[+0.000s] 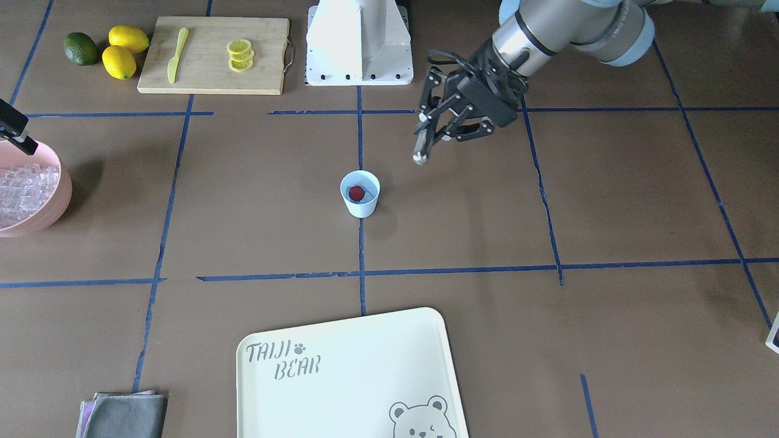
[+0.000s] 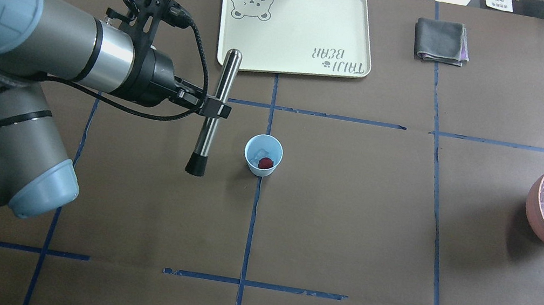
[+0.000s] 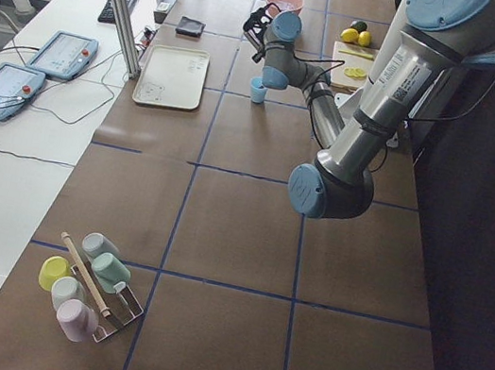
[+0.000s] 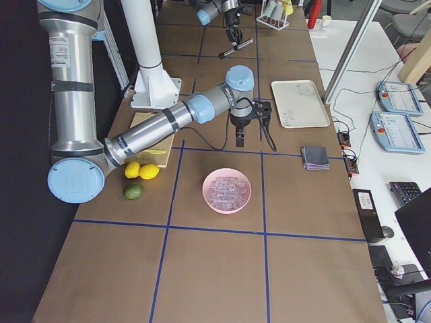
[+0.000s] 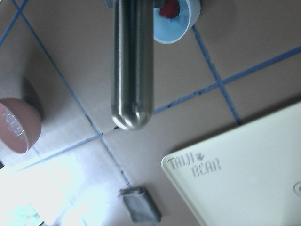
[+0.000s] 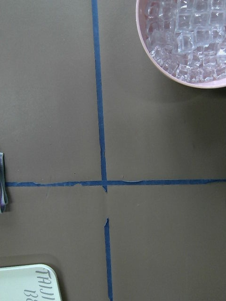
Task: Mash ice and strawberries in cup
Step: 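Lift the muddler with the left gripper and carry it toward the cup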
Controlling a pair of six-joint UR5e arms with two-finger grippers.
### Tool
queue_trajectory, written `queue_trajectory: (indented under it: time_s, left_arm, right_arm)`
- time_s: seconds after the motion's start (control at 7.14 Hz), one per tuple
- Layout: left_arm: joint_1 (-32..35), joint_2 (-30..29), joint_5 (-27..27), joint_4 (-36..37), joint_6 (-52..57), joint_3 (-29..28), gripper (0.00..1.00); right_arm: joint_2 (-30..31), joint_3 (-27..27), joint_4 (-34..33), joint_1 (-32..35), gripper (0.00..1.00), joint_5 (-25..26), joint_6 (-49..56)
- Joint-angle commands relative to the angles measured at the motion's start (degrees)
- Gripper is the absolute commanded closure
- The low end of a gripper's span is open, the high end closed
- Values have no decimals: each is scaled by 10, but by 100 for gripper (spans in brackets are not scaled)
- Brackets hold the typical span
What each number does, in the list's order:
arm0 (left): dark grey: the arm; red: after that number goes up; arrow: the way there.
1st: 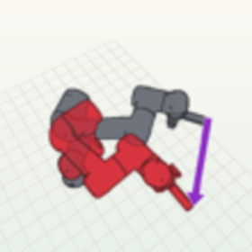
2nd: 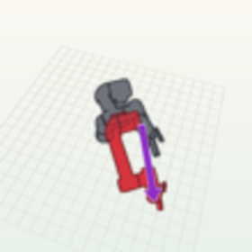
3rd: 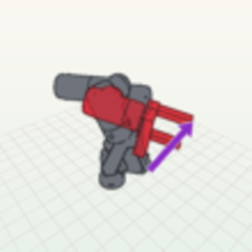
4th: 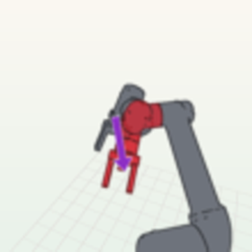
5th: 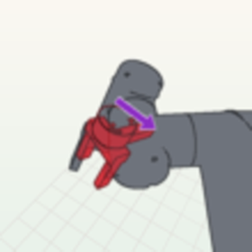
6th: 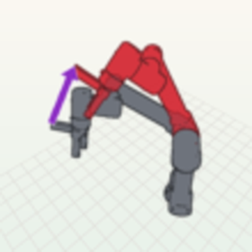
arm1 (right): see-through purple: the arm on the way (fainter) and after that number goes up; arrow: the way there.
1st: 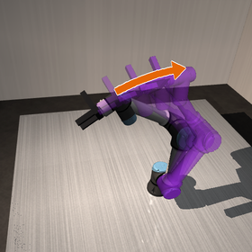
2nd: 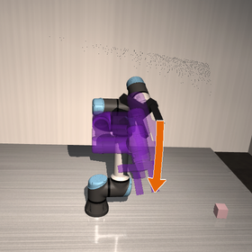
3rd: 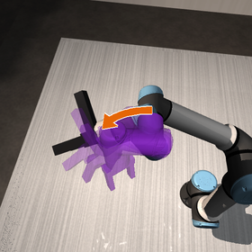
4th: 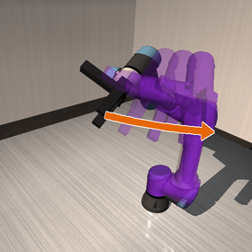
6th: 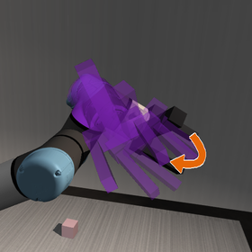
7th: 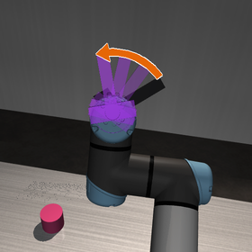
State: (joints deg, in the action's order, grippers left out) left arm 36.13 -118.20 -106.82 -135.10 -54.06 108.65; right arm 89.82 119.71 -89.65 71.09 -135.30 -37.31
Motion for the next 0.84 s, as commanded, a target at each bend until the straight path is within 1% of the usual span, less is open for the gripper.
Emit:
queue_trajectory:
  time_s: [0.0, 0.14, 0.28, 0.42, 0.7]
  left_arm:
    - [-116, 1, 255, -103, 130, -12, 97]
    - [-191, 1, 403, -199, 212, -54, 97]
    - [-217, -22, 480, -299, 227, -139, 98]
    - [-218, -22, 487, -334, 230, -161, 99]
    - [-217, -40, 499, -334, 281, -171, 99]
  right_arm:
    - [8, 13, 0, 2, 0, -1, 0]
    - [3, 11, 1, 2, 0, -1, 0]
    - [-2, 9, 1, 2, 0, -1, 0]
    - [-3, 8, 1, 2, 0, 0, 0]
    - [-2, 11, 2, 2, 0, 0, 0]
